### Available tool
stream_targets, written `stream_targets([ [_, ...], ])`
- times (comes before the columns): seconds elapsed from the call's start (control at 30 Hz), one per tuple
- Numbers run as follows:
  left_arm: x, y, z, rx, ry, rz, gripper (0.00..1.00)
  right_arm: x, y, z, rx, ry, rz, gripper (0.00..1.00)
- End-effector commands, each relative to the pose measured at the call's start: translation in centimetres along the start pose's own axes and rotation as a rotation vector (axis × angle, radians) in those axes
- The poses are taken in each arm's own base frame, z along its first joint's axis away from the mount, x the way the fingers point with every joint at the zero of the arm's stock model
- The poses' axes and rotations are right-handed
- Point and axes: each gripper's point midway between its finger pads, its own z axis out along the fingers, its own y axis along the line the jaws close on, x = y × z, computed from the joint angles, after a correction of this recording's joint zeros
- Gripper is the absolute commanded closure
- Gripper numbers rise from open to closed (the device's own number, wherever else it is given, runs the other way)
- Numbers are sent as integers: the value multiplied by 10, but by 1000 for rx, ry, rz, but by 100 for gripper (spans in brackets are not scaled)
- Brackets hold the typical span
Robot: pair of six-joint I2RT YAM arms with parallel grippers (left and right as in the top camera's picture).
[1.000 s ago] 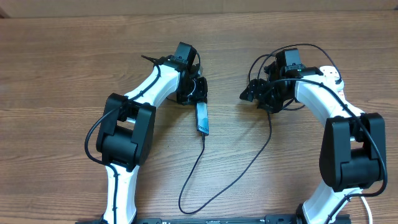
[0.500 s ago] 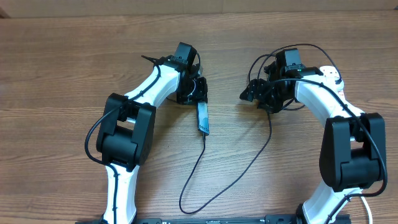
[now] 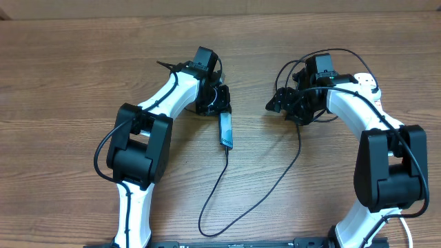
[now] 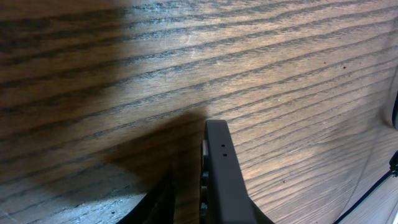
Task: Plug charger to phone and switch on socket
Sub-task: 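Set the phone flat on the table with the left gripper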
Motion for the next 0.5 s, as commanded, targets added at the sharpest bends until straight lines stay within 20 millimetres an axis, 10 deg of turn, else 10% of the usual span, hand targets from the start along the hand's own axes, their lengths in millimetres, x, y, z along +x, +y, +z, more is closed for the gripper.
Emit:
stream_targets([
  [0.0, 6, 1, 6, -3, 21, 18, 72, -3, 3, -5, 2, -19, -15, 28],
  [0.47, 7, 1, 6, -3, 21, 17, 68, -3, 3, -5, 2, -19, -15, 28],
])
